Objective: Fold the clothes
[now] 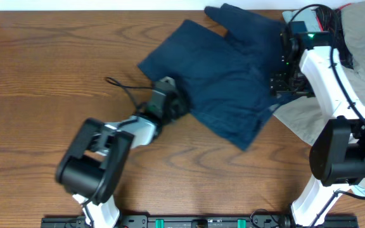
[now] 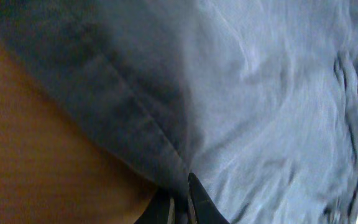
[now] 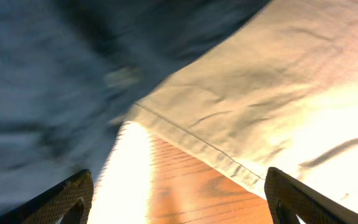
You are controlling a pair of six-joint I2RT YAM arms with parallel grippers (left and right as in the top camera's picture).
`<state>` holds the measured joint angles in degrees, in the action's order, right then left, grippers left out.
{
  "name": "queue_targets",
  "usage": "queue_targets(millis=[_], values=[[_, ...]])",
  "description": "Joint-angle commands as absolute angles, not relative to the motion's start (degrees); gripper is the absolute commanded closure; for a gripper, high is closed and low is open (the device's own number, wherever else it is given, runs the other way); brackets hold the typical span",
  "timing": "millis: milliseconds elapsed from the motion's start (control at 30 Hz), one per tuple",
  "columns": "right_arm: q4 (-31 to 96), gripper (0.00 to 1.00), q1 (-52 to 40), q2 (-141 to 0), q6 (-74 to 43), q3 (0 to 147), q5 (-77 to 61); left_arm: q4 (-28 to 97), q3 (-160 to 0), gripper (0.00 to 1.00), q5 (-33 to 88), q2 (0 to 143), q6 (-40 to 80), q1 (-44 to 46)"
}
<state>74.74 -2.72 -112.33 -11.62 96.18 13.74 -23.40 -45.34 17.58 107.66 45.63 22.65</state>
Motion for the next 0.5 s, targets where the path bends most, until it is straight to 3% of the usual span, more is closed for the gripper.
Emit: queue_targets(millis=[0, 233, 267, 300, 367, 467], values=[[74.78, 0.14, -0.95, -112.01, -12.84, 95.9, 14.74, -22.79, -45.15, 0.94, 16.32, 102.04, 37.15, 14.57], [74.78, 0.12, 0.32, -112.01, -12.82, 95.9, 14.52, -22.76, -50.24, 0.94, 13.45, 93.49, 33.04, -6.46], [74.76, 0.12, 0.32, -112.01, -12.82, 95.9, 14.5, -22.72, -51.53, 0.84, 13.72, 93.12, 33.08, -9.34], [74.7, 0.11, 0.32, -112.01, -12.82, 95.9, 14.48, -22.72, -52.53, 0.61, 14.52, 93.1, 33.32, -11.46], [74.48, 0.11, 0.32, -112.01, -12.51, 95.9, 13.82, -22.57, -53.82, 0.02, 18.59, 93.12, 34.35, -14.94], [74.02, 0.11, 0.32, -112.01, -11.51, 95.9, 12.16, -18.61, -53.91, 0.02, 27.35, 93.12, 38.37, -17.65]])
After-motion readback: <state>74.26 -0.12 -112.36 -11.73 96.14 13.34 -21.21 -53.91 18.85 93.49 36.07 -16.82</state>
